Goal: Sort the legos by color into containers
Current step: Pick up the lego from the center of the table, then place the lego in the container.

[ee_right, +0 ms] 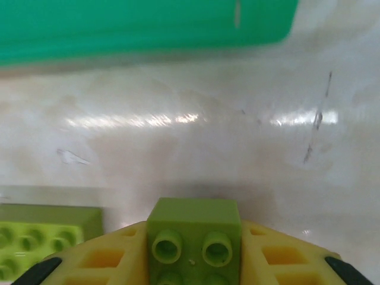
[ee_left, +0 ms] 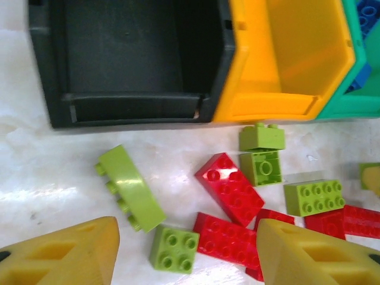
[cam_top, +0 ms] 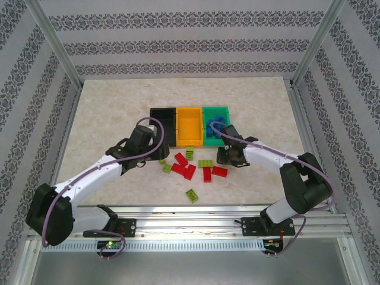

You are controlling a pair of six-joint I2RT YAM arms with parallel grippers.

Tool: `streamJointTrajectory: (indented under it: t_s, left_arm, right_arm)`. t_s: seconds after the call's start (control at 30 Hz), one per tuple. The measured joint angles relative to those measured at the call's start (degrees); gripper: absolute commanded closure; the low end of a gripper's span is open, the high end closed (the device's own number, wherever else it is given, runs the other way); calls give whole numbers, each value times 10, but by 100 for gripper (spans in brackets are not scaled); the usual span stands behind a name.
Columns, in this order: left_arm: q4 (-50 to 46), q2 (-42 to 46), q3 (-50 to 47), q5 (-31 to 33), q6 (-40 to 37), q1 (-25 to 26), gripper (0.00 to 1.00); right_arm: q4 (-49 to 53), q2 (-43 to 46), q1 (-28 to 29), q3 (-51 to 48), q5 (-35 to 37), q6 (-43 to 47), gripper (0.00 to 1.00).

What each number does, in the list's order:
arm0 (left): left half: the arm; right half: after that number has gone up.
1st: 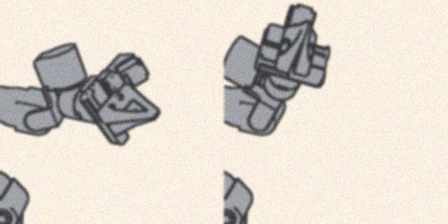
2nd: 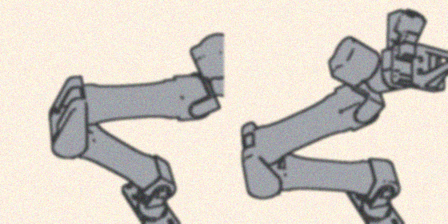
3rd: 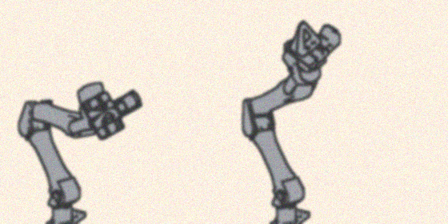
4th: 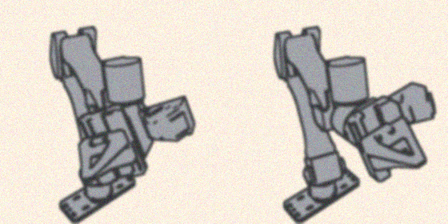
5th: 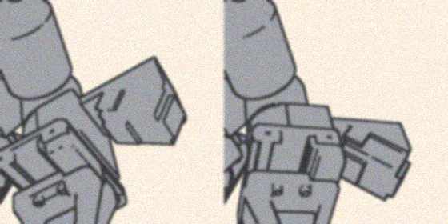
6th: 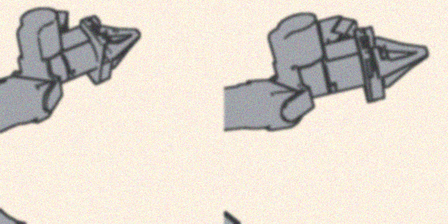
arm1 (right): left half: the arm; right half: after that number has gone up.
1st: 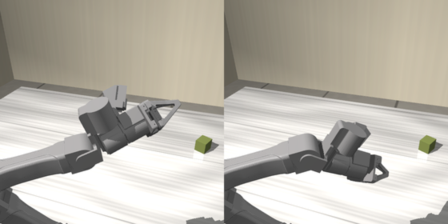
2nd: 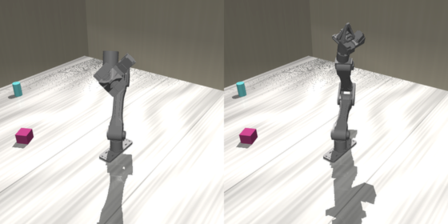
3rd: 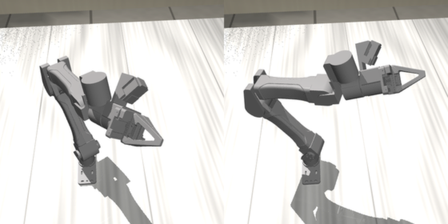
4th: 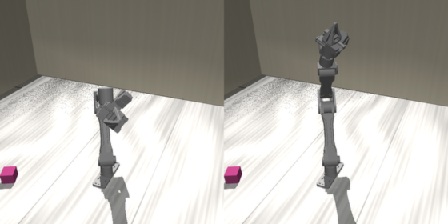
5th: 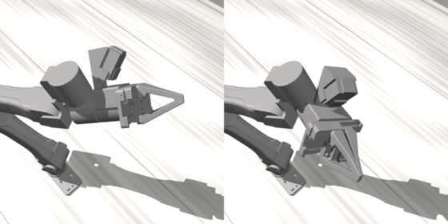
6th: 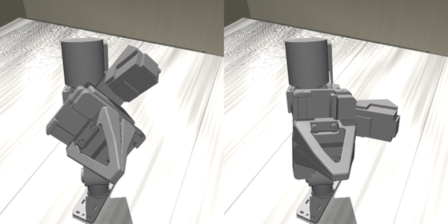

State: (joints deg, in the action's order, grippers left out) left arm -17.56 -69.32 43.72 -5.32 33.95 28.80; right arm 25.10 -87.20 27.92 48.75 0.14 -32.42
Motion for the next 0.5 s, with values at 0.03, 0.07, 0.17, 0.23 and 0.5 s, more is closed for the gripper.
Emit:
streamJointTrajectory:
  t_s: [0.03, 0.07, 0.17, 0.23, 0.5]
  left_arm:
    - [0, 8, -9, 0, 2, -6, 37]
    - [0, 12, -17, -1, 5, -12, 37]
    - [-9, 14, -31, -3, 12, -24, 36]
    - [-16, 14, -39, -7, 15, -31, 36]
    - [-24, -44, -43, -48, 26, -53, 31]
  right_arm:
    - [2, 2, 3, 16, -1, 2, 65]
    - [3, 2, 8, 35, -1, 4, 64]
    - [2, -2, 25, 99, -5, 13, 63]
    - [2, -22, 32, 154, -9, 22, 63]
    - [4, -179, 38, 351, -24, 63, 47]
